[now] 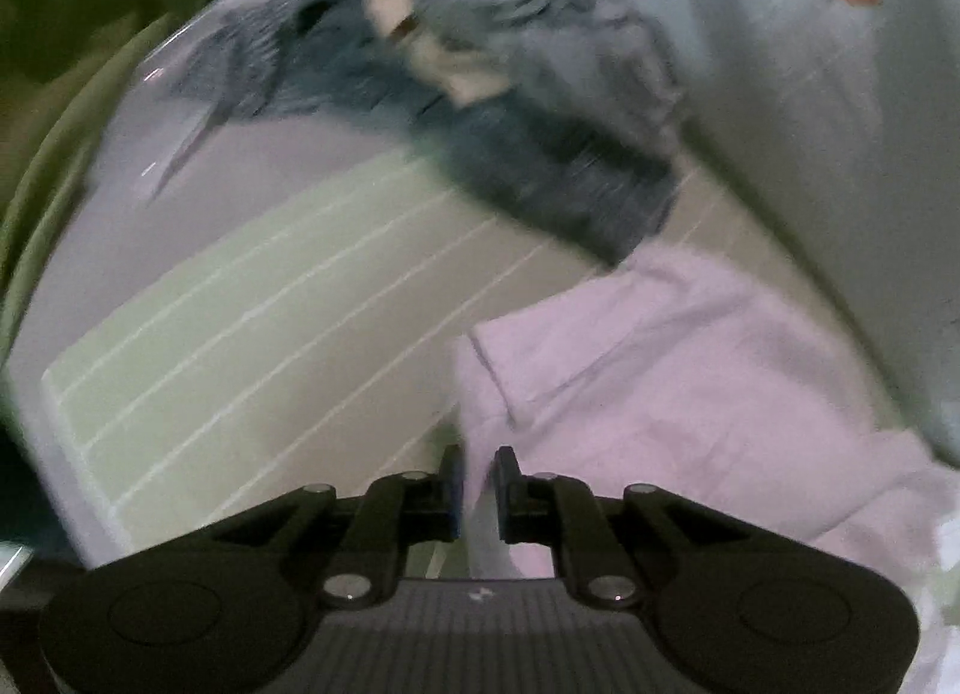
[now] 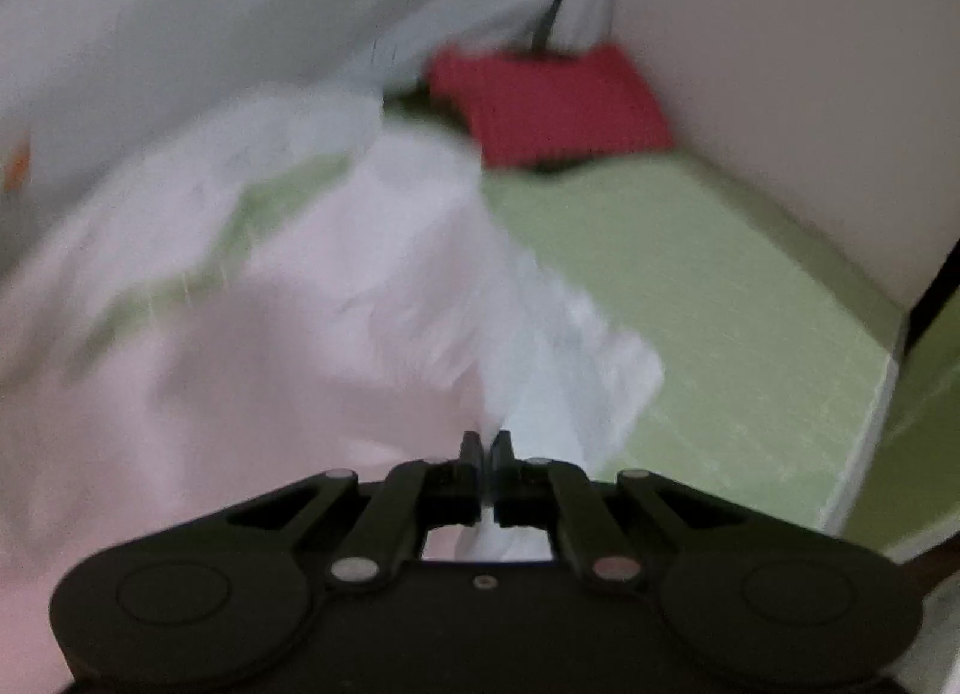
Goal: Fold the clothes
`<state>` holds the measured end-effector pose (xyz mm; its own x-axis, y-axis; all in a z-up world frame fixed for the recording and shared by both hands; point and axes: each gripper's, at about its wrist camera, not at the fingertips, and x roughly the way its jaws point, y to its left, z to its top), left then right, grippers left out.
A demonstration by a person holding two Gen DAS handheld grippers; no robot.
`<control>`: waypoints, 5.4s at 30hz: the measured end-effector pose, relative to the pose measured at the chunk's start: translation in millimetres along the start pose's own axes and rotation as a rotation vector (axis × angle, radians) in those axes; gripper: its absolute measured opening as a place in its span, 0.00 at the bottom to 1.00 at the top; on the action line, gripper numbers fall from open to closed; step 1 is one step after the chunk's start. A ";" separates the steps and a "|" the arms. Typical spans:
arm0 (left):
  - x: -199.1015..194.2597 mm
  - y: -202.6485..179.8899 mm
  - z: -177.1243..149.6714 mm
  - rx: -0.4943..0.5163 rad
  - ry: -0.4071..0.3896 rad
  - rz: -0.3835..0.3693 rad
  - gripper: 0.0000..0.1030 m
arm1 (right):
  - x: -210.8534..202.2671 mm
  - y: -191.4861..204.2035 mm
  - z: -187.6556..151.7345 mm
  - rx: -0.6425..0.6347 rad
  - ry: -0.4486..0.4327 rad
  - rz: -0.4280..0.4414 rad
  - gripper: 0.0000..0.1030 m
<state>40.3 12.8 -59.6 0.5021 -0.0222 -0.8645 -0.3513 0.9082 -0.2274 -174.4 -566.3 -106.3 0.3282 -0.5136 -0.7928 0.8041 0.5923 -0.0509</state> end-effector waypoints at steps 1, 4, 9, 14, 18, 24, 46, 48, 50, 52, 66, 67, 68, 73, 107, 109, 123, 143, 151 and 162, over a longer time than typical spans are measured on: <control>-1.9 0.4 -3.7 0.001 -0.004 0.000 0.17 | 0.4 -2.1 -3.7 -0.004 0.014 0.015 0.19; -18.9 -11.9 -15.1 -0.028 -0.069 -0.025 0.40 | -0.4 -21.8 0.4 0.012 -0.032 0.054 0.57; -43.5 -64.7 -50.7 0.001 -0.169 -0.045 0.48 | 19.7 -72.8 42.7 0.054 -0.112 0.110 0.71; -54.5 -128.6 -105.3 0.052 -0.179 -0.055 0.51 | 83.7 -103.5 66.4 0.020 -0.029 0.096 0.69; -68.8 -171.9 -145.9 0.109 -0.173 -0.070 0.52 | 122.3 -110.9 65.6 -0.034 0.045 0.177 0.69; -86.8 -205.3 -179.7 0.231 -0.159 -0.045 0.58 | 128.8 -106.1 53.5 -0.185 -0.003 0.247 0.74; -51.5 -171.0 -80.1 0.271 -0.155 -0.044 0.69 | 75.0 -92.5 83.8 -0.024 -0.111 -0.039 0.78; -37.2 -164.7 -56.5 0.259 -0.158 -0.044 0.69 | 66.0 -57.1 91.6 -0.016 -0.129 0.038 0.83; -22.7 -162.1 -29.6 0.226 -0.147 -0.039 0.69 | 62.6 -23.9 99.3 0.005 -0.133 0.111 0.83; -10.5 -161.9 -7.3 0.207 -0.145 -0.049 0.70 | 61.0 10.3 108.9 0.049 -0.111 0.171 0.83; 120.9 -229.5 73.7 0.283 -0.062 -0.030 0.79 | 136.7 241.3 216.1 0.119 0.007 0.441 0.86; 127.4 -230.1 72.3 0.280 -0.051 -0.005 0.79 | 145.7 249.6 216.2 0.112 0.027 0.429 0.86; 131.2 -228.8 70.4 0.274 -0.038 0.006 0.79 | 154.5 257.7 215.9 0.103 0.047 0.415 0.86; 130.0 -218.8 53.2 0.296 -0.029 0.027 0.79 | 183.3 264.2 202.4 0.076 0.169 0.430 0.11; 107.6 -207.1 37.4 0.246 0.012 0.115 0.58 | 58.3 110.7 106.6 -0.023 -0.038 0.220 0.78; 96.4 -197.4 32.6 0.224 0.002 0.113 0.45 | 52.8 110.6 99.5 -0.035 -0.039 0.226 0.78; 38.7 -110.2 -77.6 0.122 0.092 0.082 0.20 | 27.0 71.9 31.9 -0.043 0.087 0.273 0.78; 69.3 -267.0 9.7 0.528 0.003 -0.191 0.61 | 70.4 90.9 78.3 -0.001 0.055 0.262 0.79; 127.2 -322.5 -42.7 0.803 0.151 -0.239 0.60 | 85.6 90.1 67.3 0.003 0.096 0.189 0.79; 123.9 -338.4 -55.3 0.770 0.130 -0.223 0.04 | 95.5 92.7 70.5 -0.016 0.106 0.193 0.79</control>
<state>177.7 -320.5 -114.6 0.3839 -0.2423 -0.8910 0.4126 0.9083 -0.0692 -33.6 -604.2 -143.9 0.4206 -0.3227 -0.8479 0.7234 0.6833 0.0988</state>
